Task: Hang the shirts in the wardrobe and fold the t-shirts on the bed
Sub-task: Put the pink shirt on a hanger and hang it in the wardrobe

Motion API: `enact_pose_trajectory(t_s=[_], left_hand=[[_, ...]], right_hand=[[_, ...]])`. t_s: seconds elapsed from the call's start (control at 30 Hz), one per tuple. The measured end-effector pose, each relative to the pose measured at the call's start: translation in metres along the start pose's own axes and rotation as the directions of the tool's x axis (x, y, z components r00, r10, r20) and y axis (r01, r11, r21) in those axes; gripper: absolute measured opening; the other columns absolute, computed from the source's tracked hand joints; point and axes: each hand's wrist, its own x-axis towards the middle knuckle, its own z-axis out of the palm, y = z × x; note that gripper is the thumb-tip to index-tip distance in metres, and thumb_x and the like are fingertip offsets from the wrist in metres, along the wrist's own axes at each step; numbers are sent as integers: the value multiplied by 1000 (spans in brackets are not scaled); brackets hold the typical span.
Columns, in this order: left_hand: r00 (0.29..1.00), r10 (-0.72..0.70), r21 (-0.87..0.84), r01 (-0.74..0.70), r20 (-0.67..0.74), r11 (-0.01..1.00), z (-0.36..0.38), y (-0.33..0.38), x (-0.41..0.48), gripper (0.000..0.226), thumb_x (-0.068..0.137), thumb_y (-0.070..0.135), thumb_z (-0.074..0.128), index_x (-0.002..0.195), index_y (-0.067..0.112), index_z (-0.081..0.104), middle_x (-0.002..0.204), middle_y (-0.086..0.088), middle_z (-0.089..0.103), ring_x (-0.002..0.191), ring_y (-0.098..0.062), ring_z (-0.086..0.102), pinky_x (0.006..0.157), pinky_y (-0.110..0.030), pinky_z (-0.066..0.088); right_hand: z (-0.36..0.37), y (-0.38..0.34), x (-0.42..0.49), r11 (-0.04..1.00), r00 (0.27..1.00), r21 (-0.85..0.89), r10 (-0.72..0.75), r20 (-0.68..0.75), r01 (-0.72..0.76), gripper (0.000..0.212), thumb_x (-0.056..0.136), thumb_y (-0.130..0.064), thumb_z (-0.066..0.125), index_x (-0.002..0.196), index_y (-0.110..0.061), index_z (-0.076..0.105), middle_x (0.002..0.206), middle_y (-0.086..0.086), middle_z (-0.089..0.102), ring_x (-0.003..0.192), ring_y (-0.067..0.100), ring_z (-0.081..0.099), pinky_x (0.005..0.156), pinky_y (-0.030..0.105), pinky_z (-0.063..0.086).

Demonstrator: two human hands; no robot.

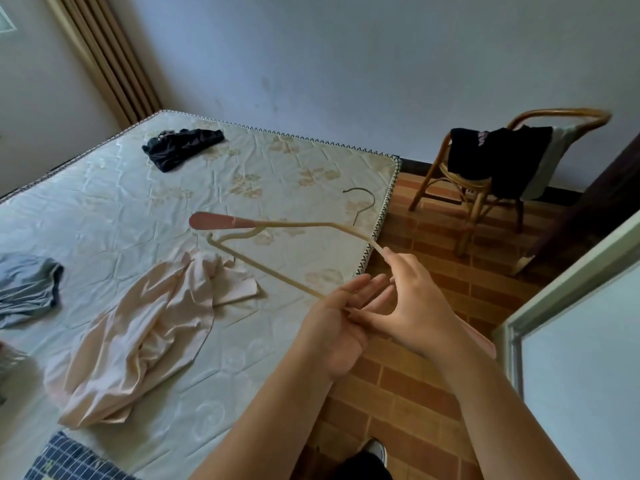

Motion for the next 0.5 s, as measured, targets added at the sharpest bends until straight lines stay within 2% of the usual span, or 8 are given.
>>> enact_pose_trajectory(t_s=[0.07,0.13,0.23,0.5], left_hand=[[1000,-6,32,6,9,999,19,5,22,32,91,-4,30,111,2,54,99,-12,72,81,-23,71,61,-31,56],[1000,1,71,-2,10,997,31,10,41,28,94,2,31,110,4,55,92,-8,73,76,-19,71,58,-28,55],[1000,5,79,-3,-21,997,36,18,63,26,97,9,32,108,5,55,89,-7,74,74,-18,71,59,-29,56],[996,-26,50,30,-90,998,29,48,116,17,97,8,37,103,5,53,78,-9,73,64,-20,70,55,-33,56]], right_hand=[[-7,9,21,999,998,44,23,-57,-20,102,69,-54,73,149,-23,18,139,-7,32,129,11,33,103,27,34],[-12,18,41,995,996,94,37,-76,-30,101,70,-51,74,149,-25,17,141,-7,32,131,11,32,102,27,34],[-12,27,66,996,998,93,21,-64,-15,101,70,-50,75,149,-22,18,143,-4,31,133,13,30,106,29,33],[-1,36,123,997,997,23,-68,23,68,101,74,-54,70,150,-18,13,147,-2,25,134,15,27,108,26,27]])
